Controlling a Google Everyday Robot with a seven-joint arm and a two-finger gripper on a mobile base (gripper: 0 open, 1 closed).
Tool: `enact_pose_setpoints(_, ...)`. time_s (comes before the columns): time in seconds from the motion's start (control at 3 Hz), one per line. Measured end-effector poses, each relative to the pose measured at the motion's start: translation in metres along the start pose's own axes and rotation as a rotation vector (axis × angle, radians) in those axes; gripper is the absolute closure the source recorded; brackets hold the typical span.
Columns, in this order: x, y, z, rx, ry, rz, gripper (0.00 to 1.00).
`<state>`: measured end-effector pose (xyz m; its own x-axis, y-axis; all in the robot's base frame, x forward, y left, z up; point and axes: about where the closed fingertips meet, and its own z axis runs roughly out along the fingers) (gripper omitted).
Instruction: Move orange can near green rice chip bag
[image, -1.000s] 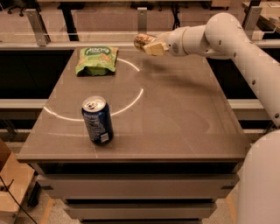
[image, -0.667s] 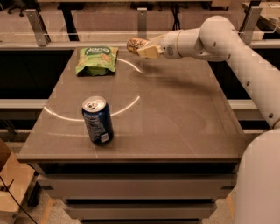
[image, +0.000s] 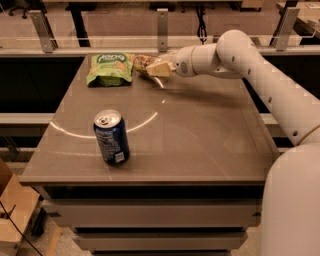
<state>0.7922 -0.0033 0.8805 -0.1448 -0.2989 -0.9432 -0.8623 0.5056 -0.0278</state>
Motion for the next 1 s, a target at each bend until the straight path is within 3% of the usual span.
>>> enact_pose_setpoints(1.0, 0.006, 0.036, 0.027, -0.117, -0.037, 0.078, 0.13)
